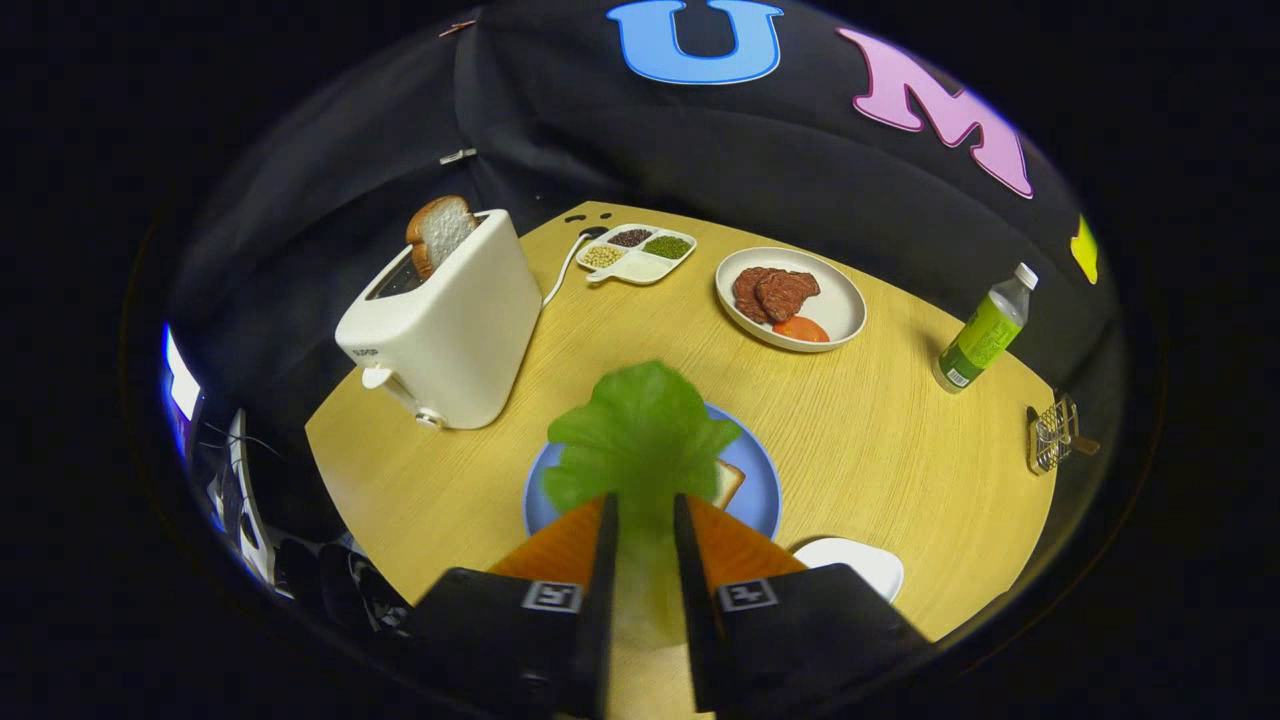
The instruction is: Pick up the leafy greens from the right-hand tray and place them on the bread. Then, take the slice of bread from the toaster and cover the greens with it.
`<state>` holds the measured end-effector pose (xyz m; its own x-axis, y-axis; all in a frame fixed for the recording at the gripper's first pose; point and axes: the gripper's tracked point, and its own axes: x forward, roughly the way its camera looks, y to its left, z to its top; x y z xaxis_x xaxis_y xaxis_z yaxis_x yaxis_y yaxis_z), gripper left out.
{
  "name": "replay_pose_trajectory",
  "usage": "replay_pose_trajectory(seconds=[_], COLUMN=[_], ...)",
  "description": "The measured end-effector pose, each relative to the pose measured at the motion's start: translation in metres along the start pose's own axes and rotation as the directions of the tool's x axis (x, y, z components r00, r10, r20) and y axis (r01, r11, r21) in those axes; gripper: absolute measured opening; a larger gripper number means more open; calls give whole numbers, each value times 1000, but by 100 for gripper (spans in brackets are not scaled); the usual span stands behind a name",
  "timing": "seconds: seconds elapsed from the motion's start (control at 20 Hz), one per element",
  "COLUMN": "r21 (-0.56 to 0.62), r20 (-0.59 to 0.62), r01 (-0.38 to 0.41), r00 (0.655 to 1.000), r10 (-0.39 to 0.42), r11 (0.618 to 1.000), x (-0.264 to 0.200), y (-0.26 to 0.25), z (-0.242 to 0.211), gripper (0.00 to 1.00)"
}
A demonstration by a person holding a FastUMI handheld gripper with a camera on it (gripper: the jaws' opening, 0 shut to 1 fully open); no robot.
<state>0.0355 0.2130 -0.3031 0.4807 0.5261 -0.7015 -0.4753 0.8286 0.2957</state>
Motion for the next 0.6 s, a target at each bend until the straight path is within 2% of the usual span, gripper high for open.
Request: replay_pose_trajectory(seconds=[0.1,0.2,0.45,0.6], r21=[-6,-12,-10,11], r20=[11,19,40,74], r01=[21,29,34,8], r00=[1000,999,999,997], r10=[-21,-28,-33,-9], r11=[1000,1000,999,1000], x=[1,-1,-11,-20], y=[-2,-3,-4,6], z=[1,2,5,17], gripper=[67,77,77,76])
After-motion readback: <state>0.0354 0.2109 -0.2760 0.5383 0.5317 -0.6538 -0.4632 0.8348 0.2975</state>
